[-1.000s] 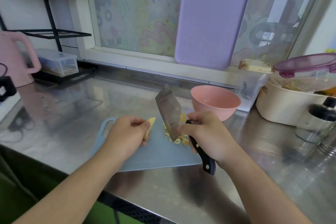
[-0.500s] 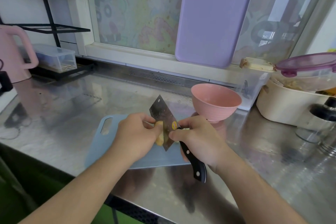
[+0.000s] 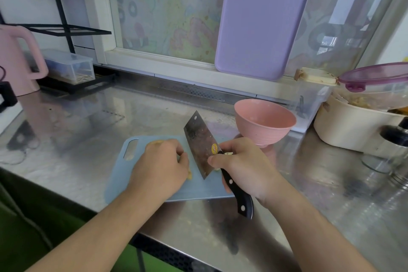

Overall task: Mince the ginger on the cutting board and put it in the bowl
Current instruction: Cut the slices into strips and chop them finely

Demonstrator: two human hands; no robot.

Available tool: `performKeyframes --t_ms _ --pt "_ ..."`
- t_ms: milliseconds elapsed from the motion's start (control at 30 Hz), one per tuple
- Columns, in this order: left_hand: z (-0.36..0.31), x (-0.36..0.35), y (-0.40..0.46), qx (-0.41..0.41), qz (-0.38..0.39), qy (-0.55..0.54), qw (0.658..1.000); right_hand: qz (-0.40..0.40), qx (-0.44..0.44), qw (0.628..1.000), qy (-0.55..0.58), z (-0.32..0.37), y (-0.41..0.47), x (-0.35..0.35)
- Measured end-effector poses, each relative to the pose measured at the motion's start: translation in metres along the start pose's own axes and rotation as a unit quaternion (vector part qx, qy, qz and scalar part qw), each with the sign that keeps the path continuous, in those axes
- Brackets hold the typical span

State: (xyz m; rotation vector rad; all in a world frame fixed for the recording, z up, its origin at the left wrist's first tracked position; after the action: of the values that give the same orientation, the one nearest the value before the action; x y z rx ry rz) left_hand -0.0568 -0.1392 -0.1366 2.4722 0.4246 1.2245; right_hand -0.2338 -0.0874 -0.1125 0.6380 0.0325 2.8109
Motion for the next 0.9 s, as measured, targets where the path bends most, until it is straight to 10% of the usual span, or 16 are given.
performKeyframes --t_ms 900 --pt "0.008 -0.005 -0.013 -0.021 0.027 -0.144 0.989 -0.042 0.021 0.999 -0.021 0.014 -0.006 0.008"
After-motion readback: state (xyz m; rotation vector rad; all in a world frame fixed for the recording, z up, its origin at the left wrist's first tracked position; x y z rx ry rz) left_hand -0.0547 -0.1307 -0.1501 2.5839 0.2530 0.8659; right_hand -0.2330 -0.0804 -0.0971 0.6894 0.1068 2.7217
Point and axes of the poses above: each hand's wrist, its own y-axis towards the middle knuckle, its own x-axis out of the back of the hand, z = x × y, the point moved 9 cm from there along y, towards the middle knuckle, and after that the axes turned 14 degrees about -z, right-handed, at the moved point
